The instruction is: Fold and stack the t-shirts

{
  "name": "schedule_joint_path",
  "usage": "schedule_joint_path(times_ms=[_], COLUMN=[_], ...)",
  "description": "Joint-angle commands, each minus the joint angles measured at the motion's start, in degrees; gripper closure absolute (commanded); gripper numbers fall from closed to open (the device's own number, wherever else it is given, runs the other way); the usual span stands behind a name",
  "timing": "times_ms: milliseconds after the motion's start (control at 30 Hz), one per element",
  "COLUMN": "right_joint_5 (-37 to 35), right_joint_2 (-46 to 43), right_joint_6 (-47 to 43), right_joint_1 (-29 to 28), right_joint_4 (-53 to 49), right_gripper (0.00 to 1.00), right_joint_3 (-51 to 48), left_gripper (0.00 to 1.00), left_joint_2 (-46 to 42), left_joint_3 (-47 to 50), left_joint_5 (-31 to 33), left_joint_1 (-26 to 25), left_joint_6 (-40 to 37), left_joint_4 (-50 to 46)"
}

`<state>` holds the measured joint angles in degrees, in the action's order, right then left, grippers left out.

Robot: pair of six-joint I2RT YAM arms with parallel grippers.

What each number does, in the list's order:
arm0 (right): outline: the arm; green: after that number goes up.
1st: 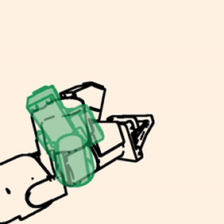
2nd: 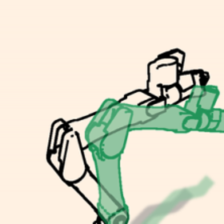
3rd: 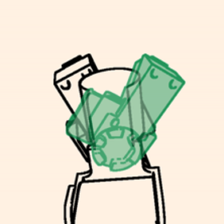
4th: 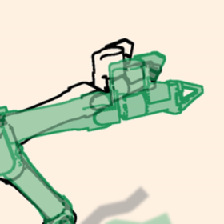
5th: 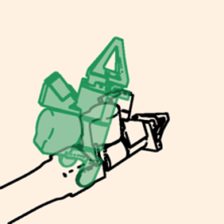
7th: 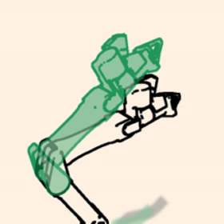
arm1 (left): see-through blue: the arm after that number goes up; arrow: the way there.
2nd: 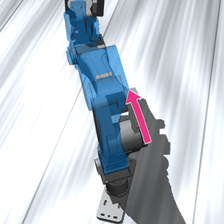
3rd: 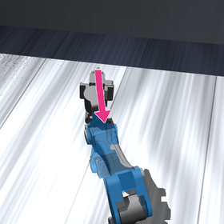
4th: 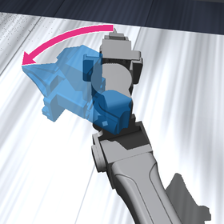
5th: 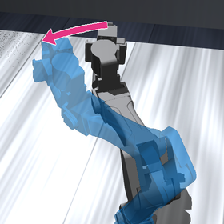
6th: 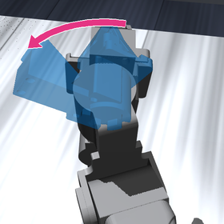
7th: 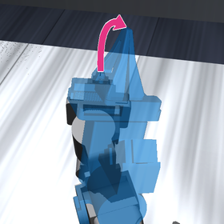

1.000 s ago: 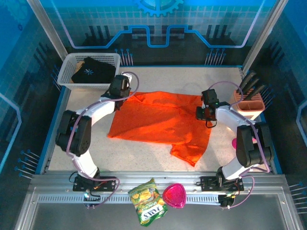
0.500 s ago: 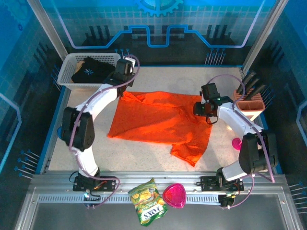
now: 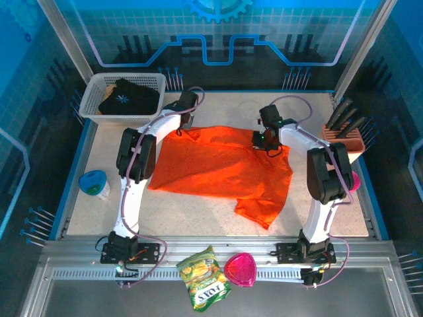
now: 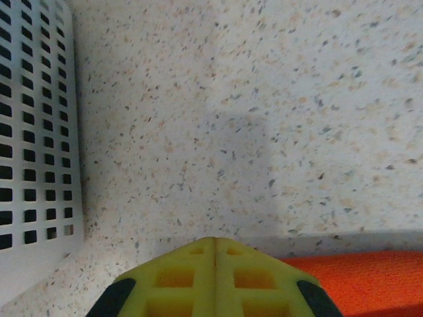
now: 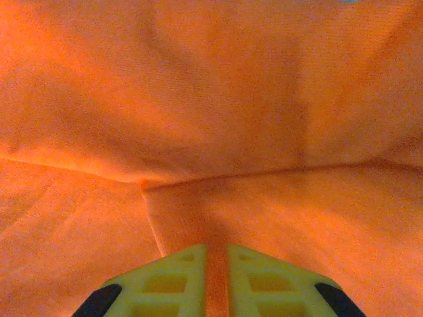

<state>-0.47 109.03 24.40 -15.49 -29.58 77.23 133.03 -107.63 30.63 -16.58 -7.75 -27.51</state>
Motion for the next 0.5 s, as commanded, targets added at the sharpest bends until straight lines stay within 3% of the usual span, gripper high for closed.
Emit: schedule_joint_path(times_ms=[0,233,467], right_joint_5=[2.84,2.51,1.58], right_joint_2=[2.43,1.78,0.49], right_joint_6=[1.0,1.69,3.36], right_joint_1=[-1.77,-4.31,-5.95], right_joint_4=[0.13,1.01,2.54], right_gripper=[0.86,0.87,0.88], right_joint_3=[2.65,-0.55,-5.58], left_gripper=[1.0,1.0,1.0], left_joint_2=[-1.26,-10.88,-14.89], left_joint_3=[0.06,14.31,23.95], left_joint_5=[3.18,5.19,8.0], left_joint_1=[-0.29,-0.74,-1.34], left_joint_6=[0.5,1.37,3.16], left_joint_4=[-3.31,0.02,3.16])
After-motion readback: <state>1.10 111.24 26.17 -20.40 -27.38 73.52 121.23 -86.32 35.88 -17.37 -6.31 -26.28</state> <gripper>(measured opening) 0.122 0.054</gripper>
